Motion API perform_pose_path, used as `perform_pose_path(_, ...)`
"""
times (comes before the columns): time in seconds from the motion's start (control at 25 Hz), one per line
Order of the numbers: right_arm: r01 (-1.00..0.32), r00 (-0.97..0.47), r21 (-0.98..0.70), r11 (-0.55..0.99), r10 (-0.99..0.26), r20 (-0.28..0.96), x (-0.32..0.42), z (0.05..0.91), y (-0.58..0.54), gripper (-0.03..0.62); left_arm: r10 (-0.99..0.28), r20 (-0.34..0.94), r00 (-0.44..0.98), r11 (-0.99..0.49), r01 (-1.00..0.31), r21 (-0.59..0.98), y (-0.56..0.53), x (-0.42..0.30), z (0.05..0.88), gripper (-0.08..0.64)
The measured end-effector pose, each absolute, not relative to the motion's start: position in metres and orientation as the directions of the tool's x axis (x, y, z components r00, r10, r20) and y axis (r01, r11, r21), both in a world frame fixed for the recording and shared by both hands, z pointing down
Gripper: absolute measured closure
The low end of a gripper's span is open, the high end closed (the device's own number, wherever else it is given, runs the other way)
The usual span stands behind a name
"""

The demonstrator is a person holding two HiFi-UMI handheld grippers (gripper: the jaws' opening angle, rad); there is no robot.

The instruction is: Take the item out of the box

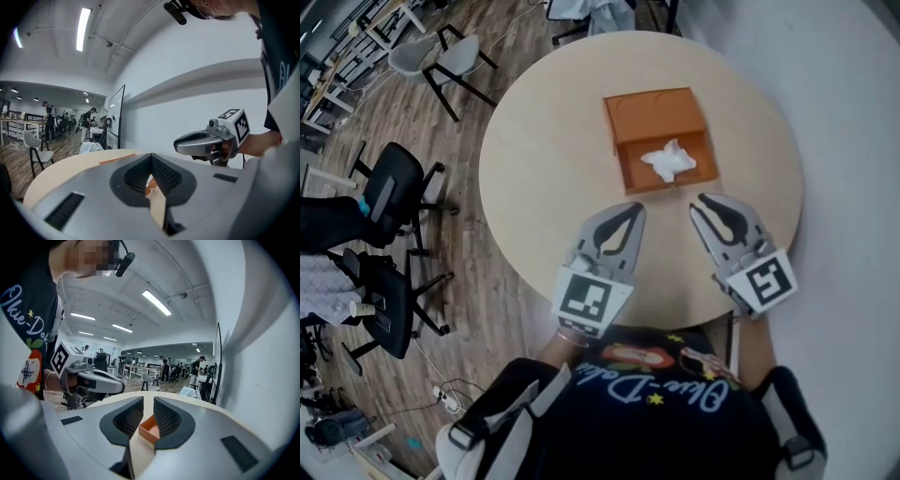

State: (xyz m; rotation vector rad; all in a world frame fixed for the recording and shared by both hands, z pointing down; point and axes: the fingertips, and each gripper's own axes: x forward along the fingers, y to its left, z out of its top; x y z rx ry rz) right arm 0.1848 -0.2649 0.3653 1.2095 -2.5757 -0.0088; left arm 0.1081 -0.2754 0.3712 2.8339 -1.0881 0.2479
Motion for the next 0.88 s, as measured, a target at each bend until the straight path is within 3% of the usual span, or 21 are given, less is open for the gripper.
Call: perform_pose_path(0.88, -0.558, -0.655, 0.087, 0.825, -0.502, 0.564, 0.21, 0.484, -0.37, 0.531, -0.776, 0.252, 0.578, -0.574, -0.813, 0.096, -0.321, 0.127, 0.409, 0.575)
